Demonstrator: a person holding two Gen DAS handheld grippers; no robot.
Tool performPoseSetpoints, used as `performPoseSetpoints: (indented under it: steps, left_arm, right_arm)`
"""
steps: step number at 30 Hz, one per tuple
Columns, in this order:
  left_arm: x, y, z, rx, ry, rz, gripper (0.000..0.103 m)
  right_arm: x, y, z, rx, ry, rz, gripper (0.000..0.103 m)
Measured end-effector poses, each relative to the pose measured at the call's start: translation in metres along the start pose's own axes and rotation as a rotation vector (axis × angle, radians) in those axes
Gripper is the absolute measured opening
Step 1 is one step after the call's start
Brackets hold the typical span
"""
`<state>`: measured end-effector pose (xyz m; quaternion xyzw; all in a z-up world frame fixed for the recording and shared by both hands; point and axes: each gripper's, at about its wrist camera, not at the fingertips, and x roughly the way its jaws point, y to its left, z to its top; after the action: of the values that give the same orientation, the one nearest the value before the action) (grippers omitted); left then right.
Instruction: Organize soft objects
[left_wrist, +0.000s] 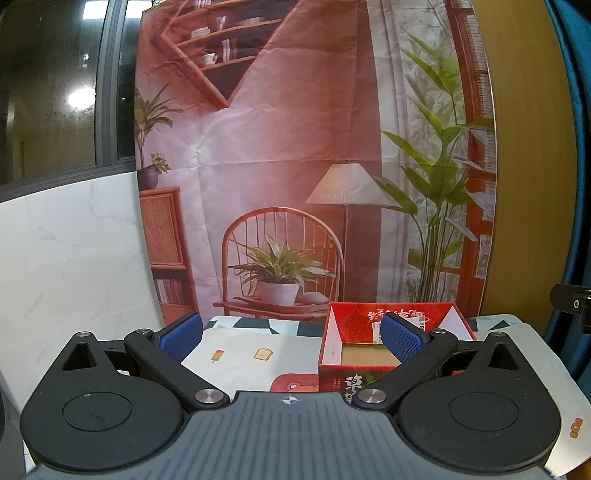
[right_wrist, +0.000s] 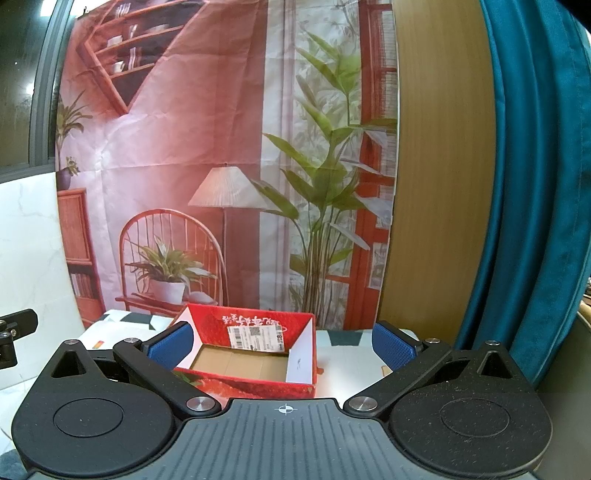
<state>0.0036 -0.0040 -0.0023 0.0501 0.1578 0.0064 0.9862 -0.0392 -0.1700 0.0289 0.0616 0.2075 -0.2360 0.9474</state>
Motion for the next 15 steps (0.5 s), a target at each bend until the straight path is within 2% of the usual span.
performPoseSetpoints:
  steps: [15]
  left_arm:
    - [-0.0001, 0.001, 0.0, 0.0, -0.001, -0.002, 0.103]
  right_arm:
    - [0.0008, -0.0013, 0.0004, 0.0, 0.002, -0.001, 0.103]
